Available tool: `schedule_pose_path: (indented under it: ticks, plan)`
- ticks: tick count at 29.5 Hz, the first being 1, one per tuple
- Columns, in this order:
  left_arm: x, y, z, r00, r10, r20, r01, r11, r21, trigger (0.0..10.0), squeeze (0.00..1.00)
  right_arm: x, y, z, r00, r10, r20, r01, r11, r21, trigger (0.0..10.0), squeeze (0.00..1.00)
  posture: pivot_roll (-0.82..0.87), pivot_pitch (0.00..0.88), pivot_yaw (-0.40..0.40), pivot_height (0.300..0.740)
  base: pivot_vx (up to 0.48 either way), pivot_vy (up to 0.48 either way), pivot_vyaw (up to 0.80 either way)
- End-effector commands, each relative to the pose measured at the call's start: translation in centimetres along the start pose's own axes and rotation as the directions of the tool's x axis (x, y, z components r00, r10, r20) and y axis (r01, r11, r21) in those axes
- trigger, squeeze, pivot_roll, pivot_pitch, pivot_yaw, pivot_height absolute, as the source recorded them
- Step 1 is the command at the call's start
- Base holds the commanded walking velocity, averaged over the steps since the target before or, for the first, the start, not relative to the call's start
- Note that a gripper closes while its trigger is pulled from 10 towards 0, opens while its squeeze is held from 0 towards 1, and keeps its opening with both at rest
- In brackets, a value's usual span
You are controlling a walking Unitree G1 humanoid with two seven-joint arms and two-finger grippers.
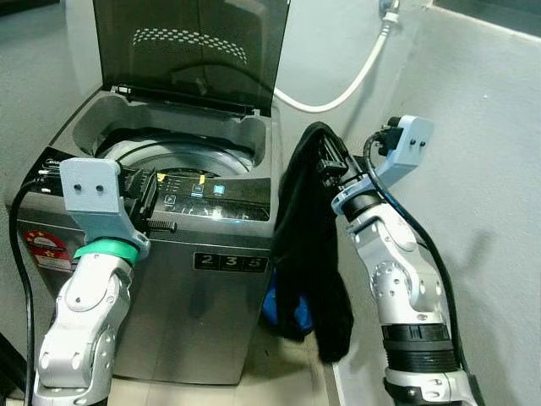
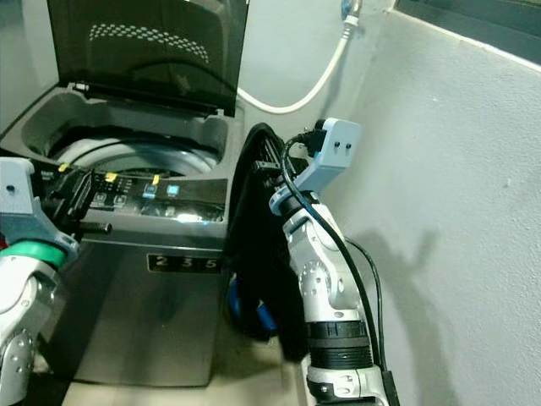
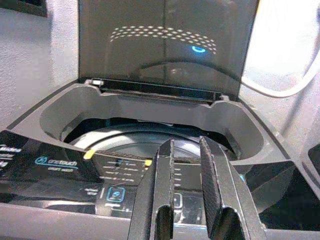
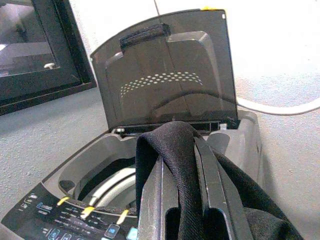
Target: Clothes washing
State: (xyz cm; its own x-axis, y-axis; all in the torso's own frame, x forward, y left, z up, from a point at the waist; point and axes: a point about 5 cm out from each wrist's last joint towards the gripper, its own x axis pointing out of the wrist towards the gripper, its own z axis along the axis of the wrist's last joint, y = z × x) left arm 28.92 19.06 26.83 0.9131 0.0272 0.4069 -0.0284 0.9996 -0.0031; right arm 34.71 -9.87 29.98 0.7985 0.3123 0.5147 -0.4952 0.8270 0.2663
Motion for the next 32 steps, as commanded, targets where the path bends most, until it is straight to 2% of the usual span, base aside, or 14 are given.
schedule_pose_path:
  ticks: [1,9,32]
  plan:
    - [0.0,-0.3,0.7,0.999,-0.018,0.028,0.018,1.000,0.006,10.0,0.00,0.3,0.4,1.2,0.999,0.025,0.046,-0.025,1.000,0.003,10.0,0.00,0.09,0.022,-0.089,0.740,0.000,0.000,0.00]
    - [0.0,-0.3,1.3,0.998,-0.007,0.061,0.009,1.000,-0.028,10.0,0.00,0.2,0.5,0.8,0.999,0.026,0.033,-0.026,1.000,0.013,10.0,0.00,0.09,0.022,-0.091,0.740,0.255,0.000,0.00]
    - [-0.2,-0.5,1.2,0.998,-0.027,0.055,0.029,0.999,-0.029,10.0,0.00,-0.3,0.7,-0.2,0.999,0.041,-0.011,-0.041,0.999,-0.003,10.0,0.00,0.09,0.003,-0.093,0.740,0.368,0.000,0.00]
